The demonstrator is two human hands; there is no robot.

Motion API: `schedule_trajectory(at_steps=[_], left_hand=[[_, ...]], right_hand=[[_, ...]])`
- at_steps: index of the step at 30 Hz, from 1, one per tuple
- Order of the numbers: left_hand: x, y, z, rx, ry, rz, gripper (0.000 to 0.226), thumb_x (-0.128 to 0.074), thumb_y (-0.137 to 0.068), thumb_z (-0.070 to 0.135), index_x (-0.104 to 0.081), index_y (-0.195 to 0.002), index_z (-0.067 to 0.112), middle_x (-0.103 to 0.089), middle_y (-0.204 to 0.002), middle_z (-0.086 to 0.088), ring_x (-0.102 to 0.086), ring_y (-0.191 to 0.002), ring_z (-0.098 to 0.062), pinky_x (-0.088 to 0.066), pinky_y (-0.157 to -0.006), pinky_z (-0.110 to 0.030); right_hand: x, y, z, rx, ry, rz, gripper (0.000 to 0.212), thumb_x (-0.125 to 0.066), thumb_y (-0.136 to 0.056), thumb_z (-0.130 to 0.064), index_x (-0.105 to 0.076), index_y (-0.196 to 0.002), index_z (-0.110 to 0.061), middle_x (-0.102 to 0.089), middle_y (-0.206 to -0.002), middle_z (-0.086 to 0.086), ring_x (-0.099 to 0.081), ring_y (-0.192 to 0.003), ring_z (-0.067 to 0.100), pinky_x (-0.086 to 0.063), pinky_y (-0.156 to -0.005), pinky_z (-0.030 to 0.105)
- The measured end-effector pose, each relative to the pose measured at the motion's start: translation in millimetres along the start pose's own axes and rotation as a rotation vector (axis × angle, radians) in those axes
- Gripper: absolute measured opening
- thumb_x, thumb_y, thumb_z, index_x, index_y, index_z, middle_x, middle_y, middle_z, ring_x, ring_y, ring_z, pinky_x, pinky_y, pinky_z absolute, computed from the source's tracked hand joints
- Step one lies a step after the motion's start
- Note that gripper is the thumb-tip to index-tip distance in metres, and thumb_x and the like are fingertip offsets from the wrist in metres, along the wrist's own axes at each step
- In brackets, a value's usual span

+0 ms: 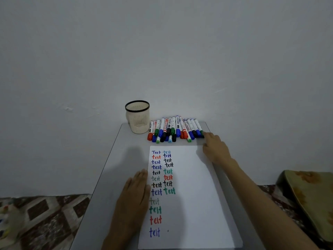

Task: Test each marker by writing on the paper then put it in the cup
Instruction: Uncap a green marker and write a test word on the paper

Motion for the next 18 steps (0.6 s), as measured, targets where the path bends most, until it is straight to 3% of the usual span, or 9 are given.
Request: schedule_trajectory(at_steps=[4,7,9,12,15,16,18], left_hand=[[-3,-4,-4,-0.002,-0.012,-0.017,0.065,-0.005,-0.087,0.050,-0.009,-0.148,0.027,-0.013,-0.155,0.013,-0.002,-0.134,0.008,0.006,-0.107,-0.012],[-4,-5,-6,-0.015,-0.008,-0.010,0.070,0.000,-0.084,0.055,-0.011,-0.148,0.027,-0.014,-0.155,0.013,0.000,-0.132,0.010,0.011,-0.103,-0.007],[-5,-6,-8,-0.029,-0.006,-0.009,0.081,0.007,-0.077,0.060,-0.013,-0.148,0.026,-0.014,-0.154,0.013,0.000,-0.134,0.010,0.015,-0.100,-0.003],[-6,-6,-9,-0.047,-0.011,0.010,0.079,0.004,-0.080,0.060,-0.016,-0.148,0.026,-0.016,-0.154,0.012,-0.002,-0.135,0.009,0.015,-0.101,-0.003],[-6,-6,-8,-0.046,-0.028,0.016,0.069,-0.005,-0.087,0.056,-0.015,-0.149,0.025,-0.015,-0.155,0.012,-0.001,-0.134,0.009,0.014,-0.102,-0.005],[-6,-7,-8,-0.049,-0.036,0.015,0.071,-0.004,-0.087,0.057,-0.015,-0.149,0.024,-0.016,-0.155,0.011,0.000,-0.134,0.009,0.014,-0.103,-0.007],[-6,-6,-7,-0.056,-0.043,0.021,0.077,0.000,-0.082,0.060,-0.017,-0.148,0.023,-0.017,-0.155,0.008,-0.001,-0.133,0.008,0.010,-0.106,-0.011]], right_hand=[[-1,-27,2,-0.010,0.202,-0.064,0.060,-0.039,-0.091,-0.007,-0.024,-0.149,-0.015,-0.032,-0.153,0.004,-0.035,-0.132,0.027,-0.035,-0.100,0.043],[-4,-33,5,-0.001,0.276,-0.058,0.039,-0.041,-0.089,-0.008,-0.050,-0.126,-0.012,-0.054,-0.129,0.008,-0.046,-0.115,0.027,-0.036,-0.090,0.038],[-4,-33,6,0.004,0.293,0.026,0.027,-0.043,-0.088,-0.009,-0.057,-0.111,-0.009,-0.060,-0.112,0.010,-0.049,-0.103,0.026,-0.035,-0.082,0.035],[-7,-34,9,0.008,0.214,0.091,0.035,-0.043,-0.091,-0.010,-0.051,-0.124,-0.010,-0.055,-0.126,0.010,-0.048,-0.111,0.027,-0.038,-0.086,0.037],[-18,-37,12,0.012,0.165,-0.040,0.048,-0.036,-0.097,-0.016,-0.033,-0.145,-0.014,-0.036,-0.150,0.004,-0.043,-0.126,0.028,-0.039,-0.098,0.042],[-20,-38,13,0.013,0.149,-0.040,0.047,-0.035,-0.098,-0.017,-0.035,-0.144,-0.013,-0.039,-0.149,0.006,-0.046,-0.122,0.029,-0.042,-0.095,0.041],[-18,-37,14,0.033,0.079,0.068,0.035,-0.038,-0.096,-0.015,-0.052,-0.127,-0.008,-0.057,-0.126,0.015,-0.055,-0.102,0.031,-0.045,-0.080,0.038]])
Point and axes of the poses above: each hand's wrist, its own y-axis away from the middle knuckle, its own x-axis out of the back of the hand, z = x × y, the point moved 4 cm from there along -y, towards the middle knuckle
